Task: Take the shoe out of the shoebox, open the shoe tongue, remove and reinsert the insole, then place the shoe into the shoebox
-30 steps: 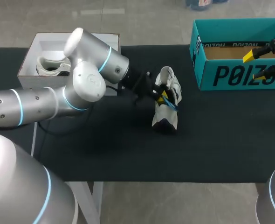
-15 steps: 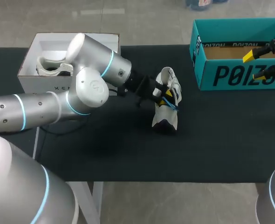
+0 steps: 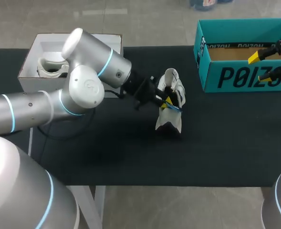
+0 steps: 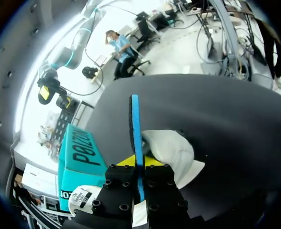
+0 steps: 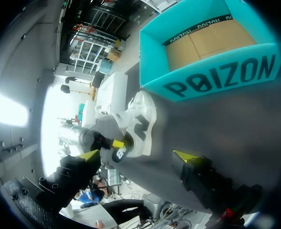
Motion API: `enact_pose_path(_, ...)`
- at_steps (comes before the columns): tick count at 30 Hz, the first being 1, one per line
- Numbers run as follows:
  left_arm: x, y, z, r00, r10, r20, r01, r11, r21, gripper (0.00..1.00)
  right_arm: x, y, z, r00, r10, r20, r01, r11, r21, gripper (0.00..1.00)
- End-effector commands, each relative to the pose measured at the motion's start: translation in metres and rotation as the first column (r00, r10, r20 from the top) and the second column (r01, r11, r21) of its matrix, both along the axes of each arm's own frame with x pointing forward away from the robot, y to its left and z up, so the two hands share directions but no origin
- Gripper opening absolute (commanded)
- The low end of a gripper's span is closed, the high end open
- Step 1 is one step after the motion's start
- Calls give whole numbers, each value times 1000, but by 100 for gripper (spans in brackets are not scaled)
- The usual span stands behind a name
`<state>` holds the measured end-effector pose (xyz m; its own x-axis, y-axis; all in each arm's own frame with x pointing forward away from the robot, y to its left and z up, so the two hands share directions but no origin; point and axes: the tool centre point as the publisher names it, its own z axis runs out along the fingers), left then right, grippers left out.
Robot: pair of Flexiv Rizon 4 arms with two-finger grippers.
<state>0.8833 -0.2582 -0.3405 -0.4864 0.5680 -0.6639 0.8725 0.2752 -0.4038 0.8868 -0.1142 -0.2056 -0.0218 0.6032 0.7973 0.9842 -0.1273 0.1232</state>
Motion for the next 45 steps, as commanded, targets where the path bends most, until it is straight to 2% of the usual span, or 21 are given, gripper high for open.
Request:
enact_pose_path(1,8,-7,-10,997,51,65,-51,999,3,0,0,0,0,1000,-1,-2,1,1000,-3,100)
enact_pose_path(9,26,-11,-25,980,101,172,-112,992,53,0,0,0,0,1000,-1,-2,1,1000,-3,100)
enact_pose_path(11,30,-11,-26,982,113,151,-121,991,49,0,0,0,0,1000,-1,-2,1,1000,-3,100)
enact_pose_path(14,25,-8,-18,987,104,124,-109,993,34,0,0,0,0,1000,-1,-2,1,1000,-3,100)
enact_pose_path(16,21,-5,-10,990,99,103,-101,995,23,40,0,0,0,1000,-1,-2,1,1000,-3,100)
enact_pose_path(19,14,-2,0,991,90,96,-92,996,11,48,0,0,0,1000,-1,-2,1,1000,-3,100)
enact_pose_path(22,6,0,5,994,66,89,-67,998,9,51,0,0,0,1000,-1,-2,1,1000,-3,100)
enact_pose_path(27,-3,-1,6,994,51,99,-51,999,2,34,0,0,0,1000,-1,-2,1,1000,-3,100)
enact_pose_path(28,-4,-2,6,994,48,98,-49,999,0,25,0,0,0,1000,-1,-2,1,1000,-3,100)
enact_pose_path(29,-5,-3,4,993,47,107,-47,999,5,0,0,0,0,1000,-1,-2,1,1000,-3,100)
enact_pose_path(36,-2,-7,-8,989,38,144,-45,998,43,0,0,0,0,1000,-1,-2,1,1000,-3,100)
enact_pose_path(45,25,-3,-15,956,86,281,-106,993,56,0,0,0,0,1000,-1,-2,1,1000,-3,100)
